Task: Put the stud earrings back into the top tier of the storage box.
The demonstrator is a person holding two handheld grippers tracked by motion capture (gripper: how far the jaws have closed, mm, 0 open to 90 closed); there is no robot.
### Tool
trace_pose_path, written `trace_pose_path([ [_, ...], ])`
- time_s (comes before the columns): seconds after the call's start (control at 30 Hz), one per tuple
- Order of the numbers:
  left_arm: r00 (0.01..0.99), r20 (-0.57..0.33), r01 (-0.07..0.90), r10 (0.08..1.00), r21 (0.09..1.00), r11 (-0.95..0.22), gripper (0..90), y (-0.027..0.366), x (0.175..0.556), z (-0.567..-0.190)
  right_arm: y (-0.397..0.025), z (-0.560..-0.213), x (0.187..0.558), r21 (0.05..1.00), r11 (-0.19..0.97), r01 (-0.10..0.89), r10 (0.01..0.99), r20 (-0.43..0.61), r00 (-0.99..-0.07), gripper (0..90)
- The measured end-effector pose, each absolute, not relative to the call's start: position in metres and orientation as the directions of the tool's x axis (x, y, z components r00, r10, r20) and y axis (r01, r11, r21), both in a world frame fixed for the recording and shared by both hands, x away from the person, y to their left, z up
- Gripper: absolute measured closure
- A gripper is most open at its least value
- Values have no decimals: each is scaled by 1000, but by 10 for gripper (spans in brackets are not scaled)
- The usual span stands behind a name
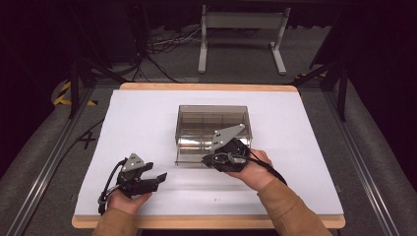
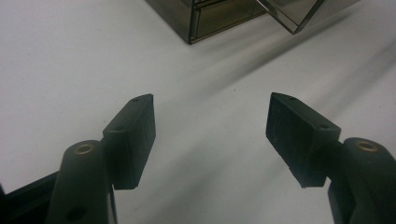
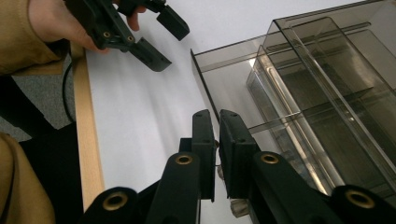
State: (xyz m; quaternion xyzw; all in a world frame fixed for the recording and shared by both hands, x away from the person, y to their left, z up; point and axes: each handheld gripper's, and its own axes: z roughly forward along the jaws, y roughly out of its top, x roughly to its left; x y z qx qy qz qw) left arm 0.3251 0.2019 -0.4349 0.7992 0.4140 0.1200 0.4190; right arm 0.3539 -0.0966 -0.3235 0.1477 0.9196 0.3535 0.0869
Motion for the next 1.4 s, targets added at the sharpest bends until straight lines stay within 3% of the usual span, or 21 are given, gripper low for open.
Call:
trace_pose_path([
  [0.67,629,-156,562,761,768,-307,337,203,325,-435,-97,-324,377,645,708,288,409,-43,-911,847],
  [1.4,630,-157,562,761,768,-307,338,203,325,-435,-92,-340,389,575,758,307,386,-16,-922,846],
])
